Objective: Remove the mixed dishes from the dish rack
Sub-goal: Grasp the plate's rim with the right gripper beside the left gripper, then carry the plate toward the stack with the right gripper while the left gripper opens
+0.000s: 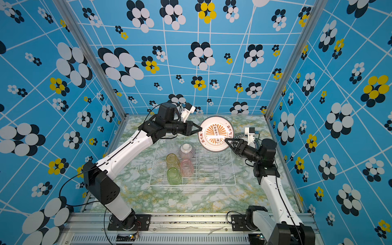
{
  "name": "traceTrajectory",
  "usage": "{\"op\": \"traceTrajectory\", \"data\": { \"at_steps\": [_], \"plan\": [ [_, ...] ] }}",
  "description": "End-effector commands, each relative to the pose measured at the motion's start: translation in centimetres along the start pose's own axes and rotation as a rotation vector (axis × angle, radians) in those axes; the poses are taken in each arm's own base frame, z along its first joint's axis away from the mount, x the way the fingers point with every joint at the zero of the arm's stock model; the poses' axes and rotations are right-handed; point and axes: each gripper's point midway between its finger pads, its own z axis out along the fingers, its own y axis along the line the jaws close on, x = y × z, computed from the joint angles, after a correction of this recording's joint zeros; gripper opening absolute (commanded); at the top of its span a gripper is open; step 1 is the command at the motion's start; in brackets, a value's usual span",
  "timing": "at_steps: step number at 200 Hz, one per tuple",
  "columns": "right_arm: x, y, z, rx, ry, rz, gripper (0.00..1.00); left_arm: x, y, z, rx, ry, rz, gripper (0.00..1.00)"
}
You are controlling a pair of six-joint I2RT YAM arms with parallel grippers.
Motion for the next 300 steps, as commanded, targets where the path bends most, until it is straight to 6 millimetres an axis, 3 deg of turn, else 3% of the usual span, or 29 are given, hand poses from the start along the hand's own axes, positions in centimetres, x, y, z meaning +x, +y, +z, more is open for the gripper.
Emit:
{"op": "traceTrajectory", "data": {
  "at_steps": [1, 79, 107, 112, 114, 115, 116, 118, 120, 143, 163, 184, 208, 241, 268, 300],
  "plan": [
    [-1.1, 1.5, 0.6, -0.039, -0.035, -0.038, 0.49, -0.7, -0.9, 0.9, 0.082, -0.017, -0.01, 0.0],
    [-2.5, 1.1, 0.9, -0.012, -0.089, -0.013, 0.0, 0.0, -0.3, 1.7, 0.01, 0.007, 0.034, 0.02],
    [-3.0, 0.4, 0.9, 0.022, -0.116, -0.002, 0.0, 0.3, -0.1, 1.5, -0.015, 0.028, 0.061, 0.08],
    [-3.1, 0.4, 0.8, 0.024, -0.122, -0.004, 0.0, 0.4, -0.2, 1.5, -0.011, 0.034, 0.067, 0.27],
    [-3.2, 0.4, 0.8, 0.026, -0.125, -0.003, 0.0, 0.5, -0.2, 1.5, -0.009, 0.038, 0.068, 0.53],
    [-3.2, 0.4, 0.8, 0.026, -0.125, -0.003, 0.0, 0.5, -0.3, 1.5, -0.008, 0.039, 0.069, 0.75],
    [-3.2, 0.4, 0.8, 0.027, -0.128, -0.003, 0.0, 0.5, -0.3, 1.5, -0.006, 0.04, 0.071, 0.85],
    [-3.2, 0.4, 0.8, 0.029, -0.129, -0.002, 0.0, 0.5, -0.3, 1.5, -0.006, 0.043, 0.073, 0.97],
    [-3.3, 0.4, 0.8, 0.029, -0.131, -0.004, 0.0, 0.6, -0.3, 1.5, -0.005, 0.045, 0.074, 1.0],
    [-3.7, 0.3, 0.6, 0.063, -0.147, -0.019, 0.0, 0.8, -0.3, 1.1, -0.026, 0.043, 0.099, 0.99],
    [-4.4, -1.2, 0.0, 0.171, -0.17, -0.018, 0.0, 0.8, 0.5, 0.1, -0.124, 0.018, 0.144, 0.99],
    [-5.8, -3.8, -1.4, 0.292, -0.224, 0.03, 0.0, 1.2, 1.6, -1.3, -0.25, 0.018, 0.21, 0.99],
    [-8.3, -7.7, -4.5, 0.425, -0.321, 0.108, 0.0, 1.8, 2.4, -3.2, -0.386, 0.018, 0.283, 0.99],
    [-10.5, -13.2, -8.3, 0.603, -0.402, 0.175, 0.0, 3.3, 2.5, -4.4, -0.415, 0.061, 0.303, 0.99],
    [-11.3, -16.8, -9.2, 0.65, -0.418, 0.242, 0.0, 4.4, 3.6, -5.5, -0.494, 0.065, 0.327, 0.99],
    [-11.5, -19.6, -9.1, 0.686, -0.422, 0.28, 0.0, 5.3, 4.2, -6.5, -0.533, 0.084, 0.351, 0.99]
  ]
}}
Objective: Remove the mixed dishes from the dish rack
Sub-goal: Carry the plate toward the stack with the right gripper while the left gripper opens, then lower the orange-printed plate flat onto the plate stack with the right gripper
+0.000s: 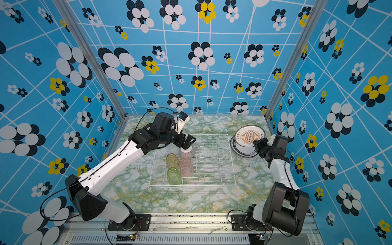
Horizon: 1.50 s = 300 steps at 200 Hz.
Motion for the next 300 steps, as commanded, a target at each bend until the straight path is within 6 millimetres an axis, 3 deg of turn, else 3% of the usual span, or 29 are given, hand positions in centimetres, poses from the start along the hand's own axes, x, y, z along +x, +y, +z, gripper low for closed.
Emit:
{"op": "traceTrajectory", "data": {
  "at_steps": [1, 57, 134, 198, 246, 300],
  "plan": [
    [-2.0, 1.2, 0.5, -0.023, -0.048, -0.047, 0.0, 1.0, 0.7, -0.9, -0.057, 0.021, 0.05, 0.99],
    [-1.1, -2.2, 3.5, 0.024, 0.007, 0.013, 0.0, 2.1, 0.5, -0.7, -0.04, 0.053, 0.062, 0.99],
    [0.1, -4.6, 5.0, 0.06, 0.051, 0.03, 0.01, 2.3, 0.7, -0.5, -0.053, 0.067, 0.068, 0.99],
    [1.0, -5.9, 5.0, 0.115, 0.097, 0.014, 0.23, 2.7, 0.8, -0.3, -0.054, 0.083, 0.078, 0.99],
    [1.4, -6.5, 3.5, 0.227, 0.146, -0.064, 0.4, 3.0, 0.8, 0.0, -0.055, 0.095, 0.086, 0.99],
    [1.6, -7.4, 1.9, 0.36, 0.188, -0.159, 0.51, 3.4, 0.9, 0.6, -0.049, 0.111, 0.093, 0.99]
  ]
}}
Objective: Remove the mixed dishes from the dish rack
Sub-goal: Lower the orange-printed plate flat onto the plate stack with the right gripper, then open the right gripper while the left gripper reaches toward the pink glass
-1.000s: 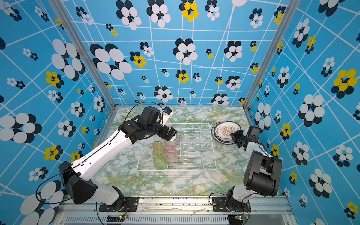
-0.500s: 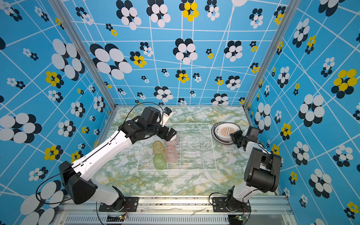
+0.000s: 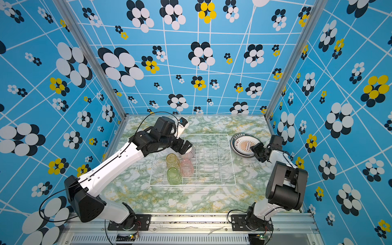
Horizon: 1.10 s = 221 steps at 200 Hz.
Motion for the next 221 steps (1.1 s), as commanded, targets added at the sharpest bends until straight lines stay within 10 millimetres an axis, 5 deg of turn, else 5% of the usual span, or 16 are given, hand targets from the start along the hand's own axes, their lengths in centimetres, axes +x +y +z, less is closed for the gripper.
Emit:
{"op": "traceTrajectory", "data": {
  "at_steps": [1, 122, 179, 221],
  "plan": [
    [0.4, -0.6, -1.2, 0.09, 0.018, -0.077, 0.52, 0.7, -0.1, 0.6, -0.001, 0.027, 0.021, 0.99],
    [0.3, -0.3, 0.7, 0.253, 0.078, -0.226, 0.57, 2.0, 0.1, 1.1, -0.014, 0.075, 0.055, 0.99],
    [-0.1, 4.3, -5.0, 0.14, -0.016, -0.31, 0.57, 4.9, -0.3, 0.8, -0.058, 0.209, 0.147, 0.98],
    [3.8, 8.4, -8.9, 0.076, 0.013, -0.463, 0.61, 8.7, -2.0, 0.4, -0.083, 0.356, 0.191, 0.95]
  ]
}}
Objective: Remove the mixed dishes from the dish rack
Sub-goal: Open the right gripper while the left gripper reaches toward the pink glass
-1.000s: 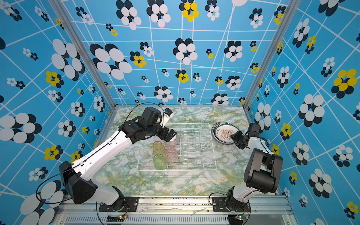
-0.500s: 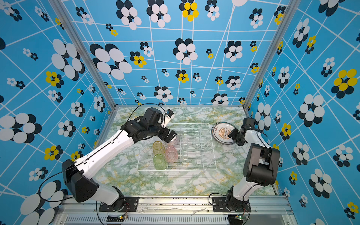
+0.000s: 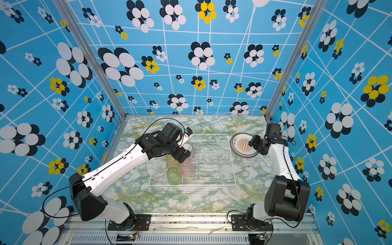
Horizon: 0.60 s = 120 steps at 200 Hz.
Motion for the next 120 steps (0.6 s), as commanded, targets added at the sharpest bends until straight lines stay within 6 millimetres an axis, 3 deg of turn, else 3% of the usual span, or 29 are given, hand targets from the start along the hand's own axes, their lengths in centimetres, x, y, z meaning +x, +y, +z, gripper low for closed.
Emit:
{"op": "traceTrajectory", "data": {
  "at_steps": [1, 13, 50, 101, 120],
  "plan": [
    [2.3, 2.4, -2.2, -0.037, 0.058, -0.092, 0.61, 3.7, -0.6, 0.6, -0.03, 0.154, 0.023, 0.95],
    [3.1, 3.5, -3.0, -0.061, 0.062, -0.115, 0.62, 4.4, -1.0, 0.8, -0.016, 0.184, -0.003, 1.0],
    [4.8, 5.9, -4.7, -0.138, 0.06, -0.134, 0.63, 5.6, -1.8, 1.9, 0.031, 0.245, -0.057, 0.99],
    [6.0, 5.8, -6.1, -0.155, 0.042, -0.134, 0.64, 7.1, -2.8, 4.2, 0.069, 0.388, -0.104, 1.0],
    [6.2, 5.7, -6.2, -0.155, 0.043, -0.138, 0.64, 7.3, -3.4, 4.8, 0.095, 0.417, -0.115, 0.94]
  ]
}}
